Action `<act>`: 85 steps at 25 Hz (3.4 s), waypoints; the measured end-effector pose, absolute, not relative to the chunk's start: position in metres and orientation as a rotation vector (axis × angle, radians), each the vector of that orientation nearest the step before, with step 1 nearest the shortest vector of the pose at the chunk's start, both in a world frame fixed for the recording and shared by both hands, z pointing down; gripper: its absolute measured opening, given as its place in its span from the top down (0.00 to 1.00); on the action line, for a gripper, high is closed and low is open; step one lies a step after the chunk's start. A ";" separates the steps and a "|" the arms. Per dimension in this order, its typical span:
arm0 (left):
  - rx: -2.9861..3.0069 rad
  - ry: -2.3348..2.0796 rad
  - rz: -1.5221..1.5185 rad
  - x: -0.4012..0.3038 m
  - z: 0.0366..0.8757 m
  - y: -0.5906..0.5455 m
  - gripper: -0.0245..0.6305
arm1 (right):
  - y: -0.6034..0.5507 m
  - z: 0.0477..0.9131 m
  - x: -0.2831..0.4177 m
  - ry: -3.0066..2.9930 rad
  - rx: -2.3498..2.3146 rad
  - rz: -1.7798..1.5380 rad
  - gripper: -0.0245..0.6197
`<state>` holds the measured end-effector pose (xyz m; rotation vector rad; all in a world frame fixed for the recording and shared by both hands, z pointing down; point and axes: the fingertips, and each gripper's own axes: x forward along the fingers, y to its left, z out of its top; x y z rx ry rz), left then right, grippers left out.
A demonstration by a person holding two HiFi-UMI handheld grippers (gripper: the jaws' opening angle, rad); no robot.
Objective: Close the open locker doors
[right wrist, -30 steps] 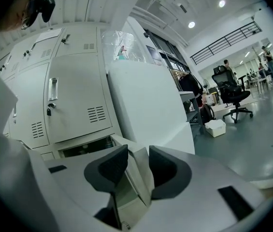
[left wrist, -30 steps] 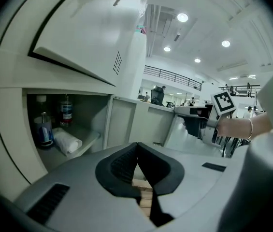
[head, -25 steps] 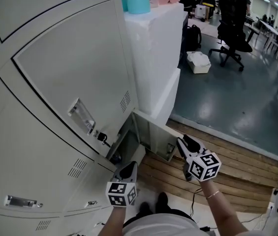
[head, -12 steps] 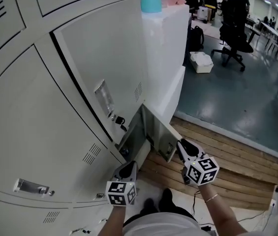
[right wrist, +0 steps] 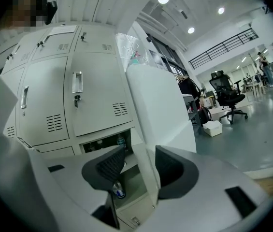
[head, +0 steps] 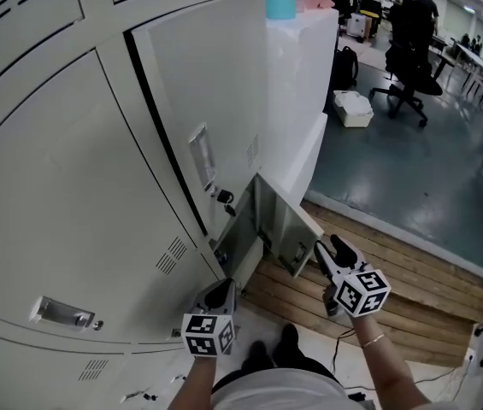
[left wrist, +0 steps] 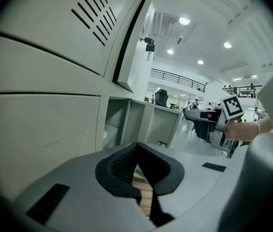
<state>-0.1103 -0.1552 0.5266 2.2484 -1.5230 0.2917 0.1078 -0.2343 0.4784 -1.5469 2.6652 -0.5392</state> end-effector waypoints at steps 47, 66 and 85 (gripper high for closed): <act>2.001 -1.776 0.233 -0.166 0.531 -0.133 0.93 | -0.210 0.472 -0.054 3.149 -0.940 -0.369 0.76; 1.905 -1.867 0.211 -0.186 0.529 -0.124 0.93 | -0.228 0.475 -0.137 3.238 -0.727 -0.317 0.78; 1.878 -1.890 0.202 -0.194 0.527 -0.127 0.93 | -0.236 0.475 -0.157 3.236 -0.660 -0.386 0.79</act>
